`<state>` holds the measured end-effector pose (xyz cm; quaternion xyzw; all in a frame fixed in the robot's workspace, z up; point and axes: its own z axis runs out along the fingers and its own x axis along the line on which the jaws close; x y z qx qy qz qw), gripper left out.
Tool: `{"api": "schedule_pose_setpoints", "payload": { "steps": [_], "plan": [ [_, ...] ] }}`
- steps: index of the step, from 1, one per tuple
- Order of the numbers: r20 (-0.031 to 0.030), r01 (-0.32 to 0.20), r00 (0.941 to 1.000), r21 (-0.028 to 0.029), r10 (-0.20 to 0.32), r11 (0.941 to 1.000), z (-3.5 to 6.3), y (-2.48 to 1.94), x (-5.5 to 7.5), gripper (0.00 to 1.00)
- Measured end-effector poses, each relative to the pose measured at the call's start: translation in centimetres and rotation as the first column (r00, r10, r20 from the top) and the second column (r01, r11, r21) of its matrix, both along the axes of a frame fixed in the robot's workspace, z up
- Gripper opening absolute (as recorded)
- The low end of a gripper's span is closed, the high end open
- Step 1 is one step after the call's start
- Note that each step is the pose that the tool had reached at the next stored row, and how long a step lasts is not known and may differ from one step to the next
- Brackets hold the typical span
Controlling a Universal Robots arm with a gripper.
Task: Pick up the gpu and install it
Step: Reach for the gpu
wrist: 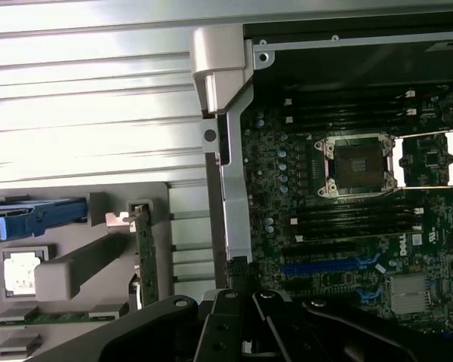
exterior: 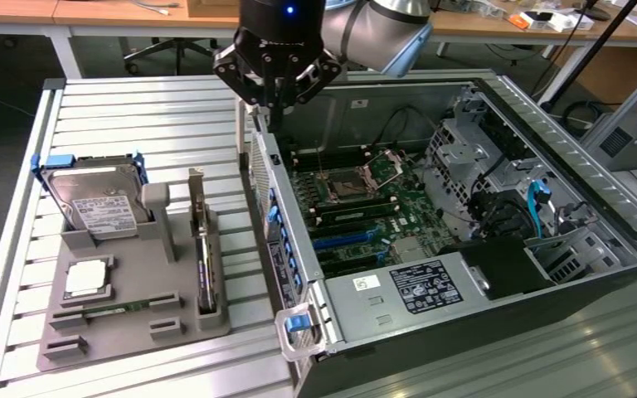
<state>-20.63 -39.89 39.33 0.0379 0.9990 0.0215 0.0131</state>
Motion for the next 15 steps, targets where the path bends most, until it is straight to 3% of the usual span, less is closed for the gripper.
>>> {"api": "schedule_pose_setpoints", "payload": {
  "steps": [15],
  "plan": [
    [0.0, 0.0, 1.0, -0.0002, 0.0, 1.0, 0.0, 0.0, -0.96, 0.11]
  ]
}}
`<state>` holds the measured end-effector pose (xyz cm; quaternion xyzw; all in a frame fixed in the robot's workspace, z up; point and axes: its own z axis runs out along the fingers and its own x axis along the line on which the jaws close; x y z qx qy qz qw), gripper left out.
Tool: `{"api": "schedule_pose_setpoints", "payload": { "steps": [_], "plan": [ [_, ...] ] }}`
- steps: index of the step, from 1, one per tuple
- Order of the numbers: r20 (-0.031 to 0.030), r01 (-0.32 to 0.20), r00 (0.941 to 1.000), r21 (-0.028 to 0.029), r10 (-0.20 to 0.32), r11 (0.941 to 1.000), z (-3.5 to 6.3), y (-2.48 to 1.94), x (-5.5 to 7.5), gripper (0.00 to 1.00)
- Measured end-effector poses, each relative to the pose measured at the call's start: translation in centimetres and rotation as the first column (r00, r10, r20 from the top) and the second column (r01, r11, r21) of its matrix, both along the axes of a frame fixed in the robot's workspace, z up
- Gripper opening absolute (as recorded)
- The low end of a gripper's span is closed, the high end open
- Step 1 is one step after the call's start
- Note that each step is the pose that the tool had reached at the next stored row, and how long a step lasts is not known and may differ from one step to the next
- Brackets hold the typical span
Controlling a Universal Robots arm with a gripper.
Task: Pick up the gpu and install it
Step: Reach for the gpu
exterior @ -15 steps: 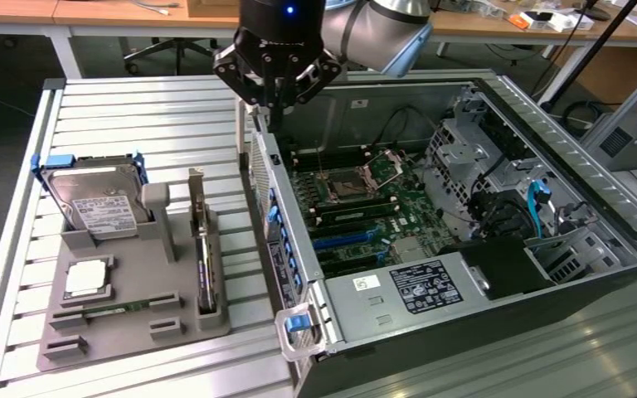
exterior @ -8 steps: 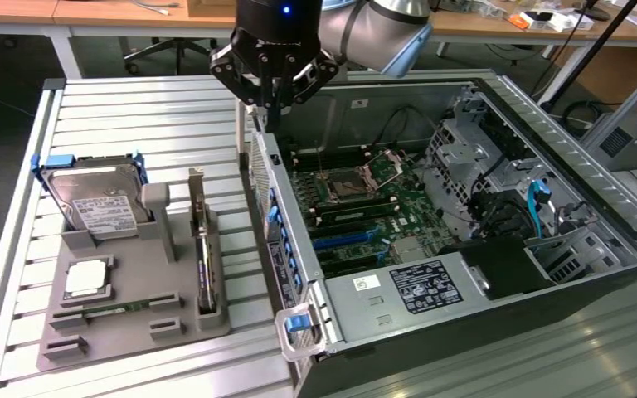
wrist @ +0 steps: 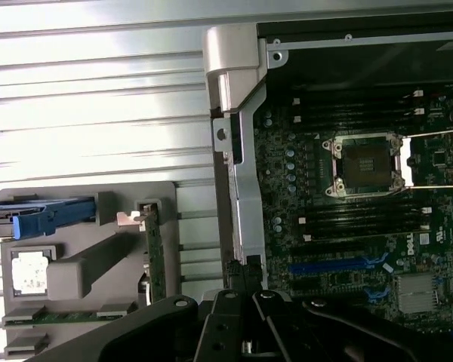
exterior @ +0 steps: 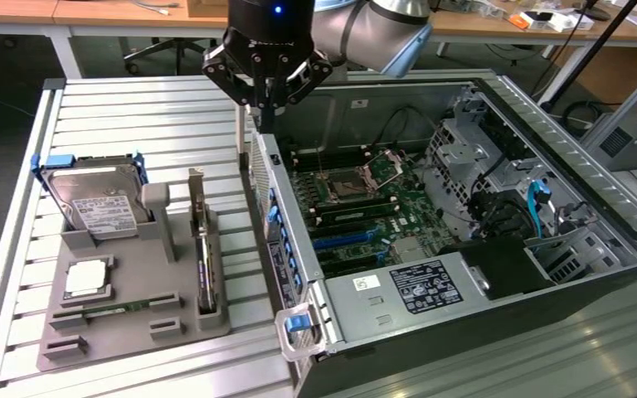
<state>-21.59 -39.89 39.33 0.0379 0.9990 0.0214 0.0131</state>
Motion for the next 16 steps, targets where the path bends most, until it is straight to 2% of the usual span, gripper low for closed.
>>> {"api": "schedule_pose_setpoints", "payload": {
  "steps": [16],
  "plan": [
    [0.0, 0.0, 1.0, -0.0006, 0.0, 1.0, 0.0, 0.0, -0.65, 0.11]
  ]
}}
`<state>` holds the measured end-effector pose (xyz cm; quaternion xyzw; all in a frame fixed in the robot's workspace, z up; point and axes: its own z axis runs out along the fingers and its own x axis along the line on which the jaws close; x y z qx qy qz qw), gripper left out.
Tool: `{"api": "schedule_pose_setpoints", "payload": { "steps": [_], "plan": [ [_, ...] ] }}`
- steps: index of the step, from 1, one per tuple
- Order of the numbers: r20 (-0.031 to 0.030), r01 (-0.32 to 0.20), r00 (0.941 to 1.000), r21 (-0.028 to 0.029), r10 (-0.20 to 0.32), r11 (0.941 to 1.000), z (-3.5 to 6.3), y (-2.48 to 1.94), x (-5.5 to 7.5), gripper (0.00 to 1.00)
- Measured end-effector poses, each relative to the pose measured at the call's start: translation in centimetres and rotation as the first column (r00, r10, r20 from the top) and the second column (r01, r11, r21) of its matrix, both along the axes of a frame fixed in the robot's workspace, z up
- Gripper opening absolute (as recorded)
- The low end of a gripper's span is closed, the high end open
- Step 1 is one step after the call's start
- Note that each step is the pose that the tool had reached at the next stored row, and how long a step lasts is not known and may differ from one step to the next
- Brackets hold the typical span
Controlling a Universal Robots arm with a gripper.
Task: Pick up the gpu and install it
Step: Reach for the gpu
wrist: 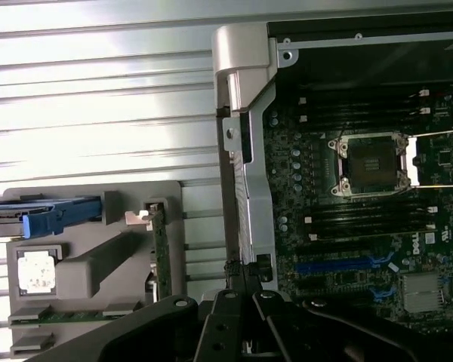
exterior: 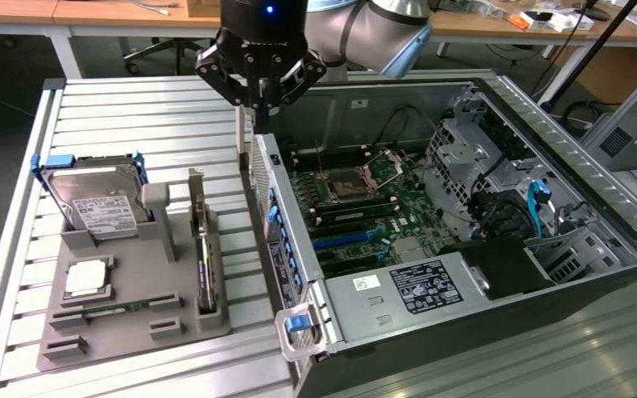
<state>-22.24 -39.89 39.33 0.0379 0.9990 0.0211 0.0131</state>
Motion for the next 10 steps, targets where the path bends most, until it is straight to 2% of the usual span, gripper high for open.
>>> {"api": "schedule_pose_setpoints", "payload": {
  "steps": [10],
  "plan": [
    [0.0001, 0.0, 1.0, -0.0005, 0.0, 1.0, 0.0, 0.0, -0.22, 0.11]
  ]
}}
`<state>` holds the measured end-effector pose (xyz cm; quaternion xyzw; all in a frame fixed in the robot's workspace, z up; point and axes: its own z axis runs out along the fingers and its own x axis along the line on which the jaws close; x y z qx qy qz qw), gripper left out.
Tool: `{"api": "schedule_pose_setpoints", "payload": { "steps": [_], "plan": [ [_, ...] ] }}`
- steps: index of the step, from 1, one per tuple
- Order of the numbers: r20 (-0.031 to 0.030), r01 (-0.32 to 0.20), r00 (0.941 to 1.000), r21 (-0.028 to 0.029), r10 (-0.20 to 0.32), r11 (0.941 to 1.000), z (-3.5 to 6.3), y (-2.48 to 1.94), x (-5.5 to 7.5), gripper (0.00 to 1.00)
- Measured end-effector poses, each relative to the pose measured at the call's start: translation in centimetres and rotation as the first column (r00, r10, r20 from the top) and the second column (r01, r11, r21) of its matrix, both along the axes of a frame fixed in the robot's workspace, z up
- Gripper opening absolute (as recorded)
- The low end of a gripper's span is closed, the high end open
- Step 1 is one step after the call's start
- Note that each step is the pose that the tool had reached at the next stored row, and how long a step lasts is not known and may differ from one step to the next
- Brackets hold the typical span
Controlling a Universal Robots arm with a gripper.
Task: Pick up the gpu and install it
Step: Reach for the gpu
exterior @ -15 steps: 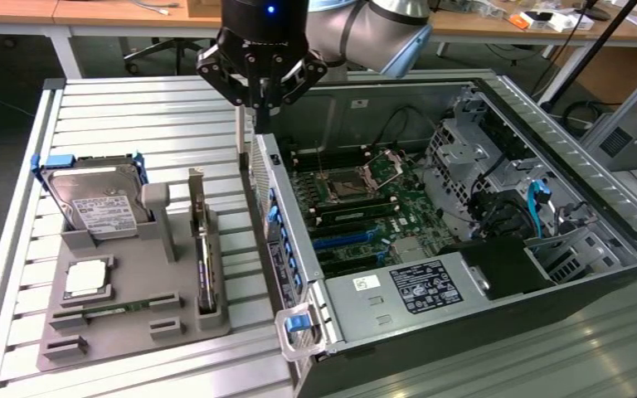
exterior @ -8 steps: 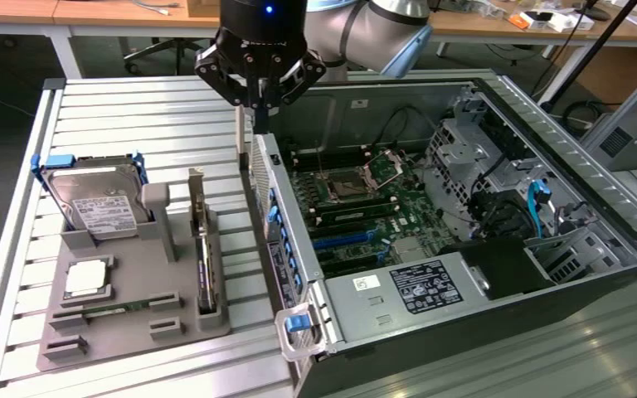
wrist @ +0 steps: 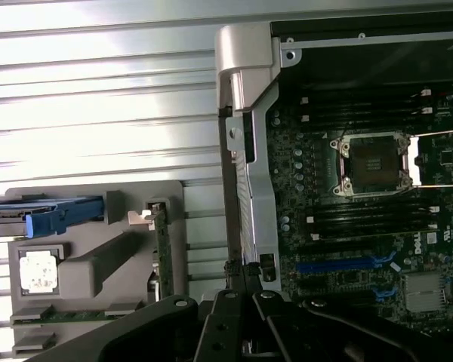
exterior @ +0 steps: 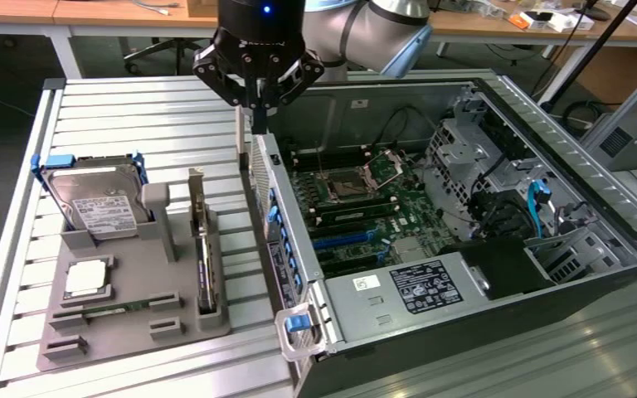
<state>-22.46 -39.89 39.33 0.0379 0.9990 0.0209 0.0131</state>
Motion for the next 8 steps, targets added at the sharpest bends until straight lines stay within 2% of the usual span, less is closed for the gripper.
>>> {"api": "schedule_pose_setpoints", "payload": {
  "steps": [8],
  "plan": [
    [-0.0001, 0.0, 1.0, -0.0001, 0.0, 1.0, 0.0, 0.0, -0.36, 0.11]
  ]
}}
